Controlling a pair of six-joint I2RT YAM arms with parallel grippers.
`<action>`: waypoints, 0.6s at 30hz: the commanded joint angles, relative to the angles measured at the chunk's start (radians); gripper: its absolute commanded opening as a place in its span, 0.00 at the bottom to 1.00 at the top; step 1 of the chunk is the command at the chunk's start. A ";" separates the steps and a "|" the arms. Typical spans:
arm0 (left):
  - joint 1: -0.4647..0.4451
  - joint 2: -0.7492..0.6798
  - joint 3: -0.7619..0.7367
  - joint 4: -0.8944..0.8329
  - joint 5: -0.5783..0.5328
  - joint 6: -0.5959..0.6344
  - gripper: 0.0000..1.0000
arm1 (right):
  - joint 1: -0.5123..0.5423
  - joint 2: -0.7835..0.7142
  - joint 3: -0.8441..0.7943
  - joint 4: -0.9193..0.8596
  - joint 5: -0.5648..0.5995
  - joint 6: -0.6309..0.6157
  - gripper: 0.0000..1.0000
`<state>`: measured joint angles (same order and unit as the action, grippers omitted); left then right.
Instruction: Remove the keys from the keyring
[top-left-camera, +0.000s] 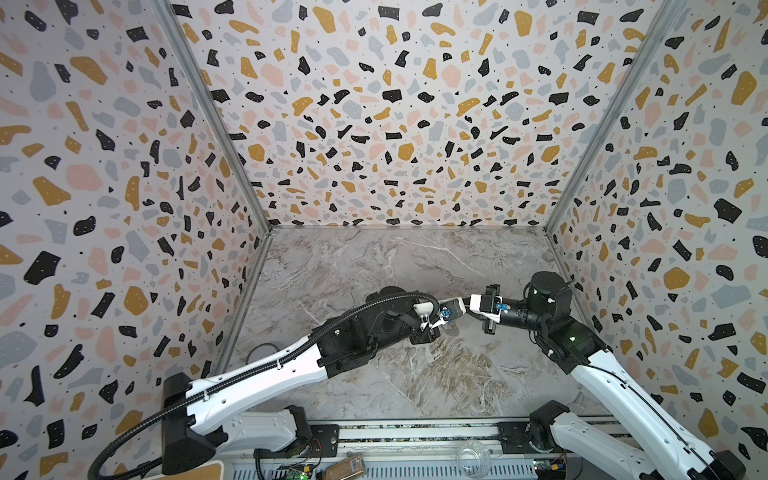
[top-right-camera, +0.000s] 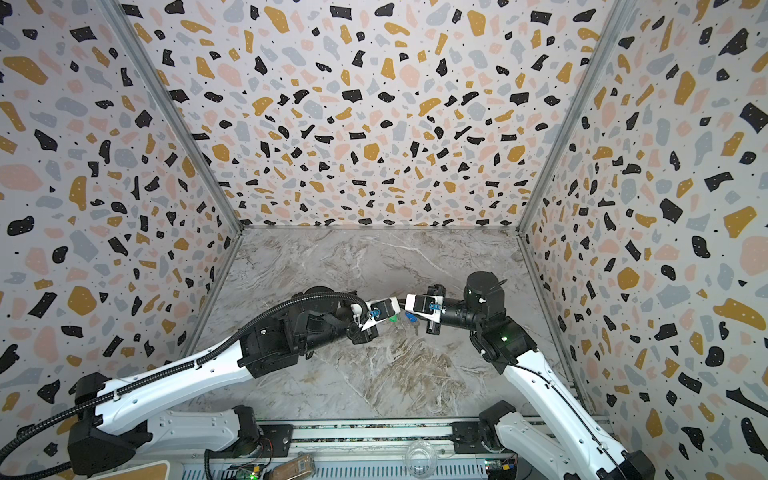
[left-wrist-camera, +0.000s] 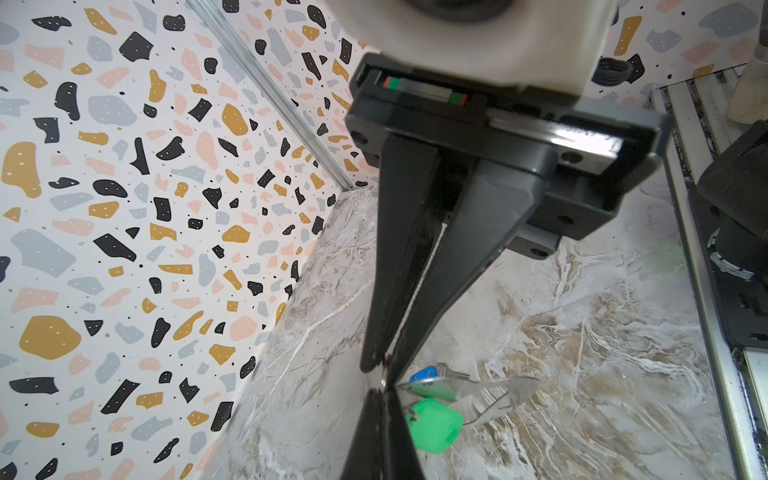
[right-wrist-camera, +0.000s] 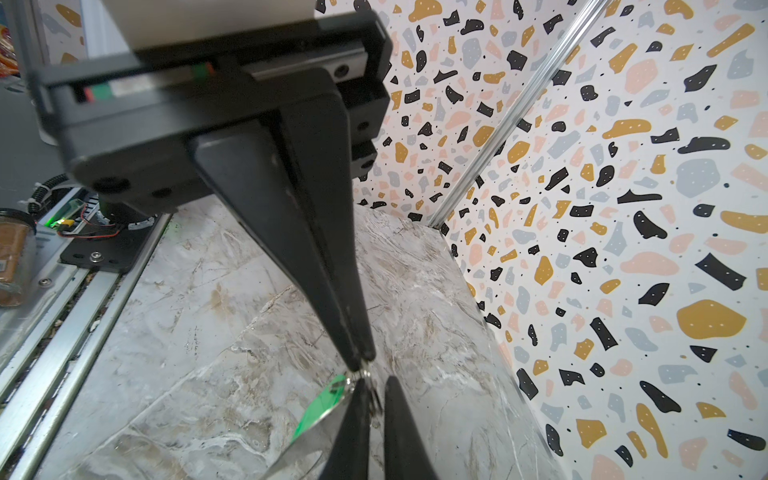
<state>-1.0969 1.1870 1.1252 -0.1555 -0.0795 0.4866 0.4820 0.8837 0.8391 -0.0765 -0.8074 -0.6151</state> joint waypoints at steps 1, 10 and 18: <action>-0.007 0.000 0.040 0.053 0.021 -0.002 0.00 | 0.002 -0.009 0.030 -0.007 0.011 -0.005 0.08; 0.015 -0.080 -0.052 0.186 -0.067 -0.066 0.30 | 0.002 -0.009 0.012 0.032 -0.035 0.034 0.00; 0.096 -0.221 -0.256 0.444 0.081 -0.221 0.29 | -0.009 -0.002 -0.047 0.234 -0.166 0.190 0.00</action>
<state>-1.0191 0.9894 0.9115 0.1196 -0.0605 0.3481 0.4793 0.8845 0.8005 0.0418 -0.8913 -0.5102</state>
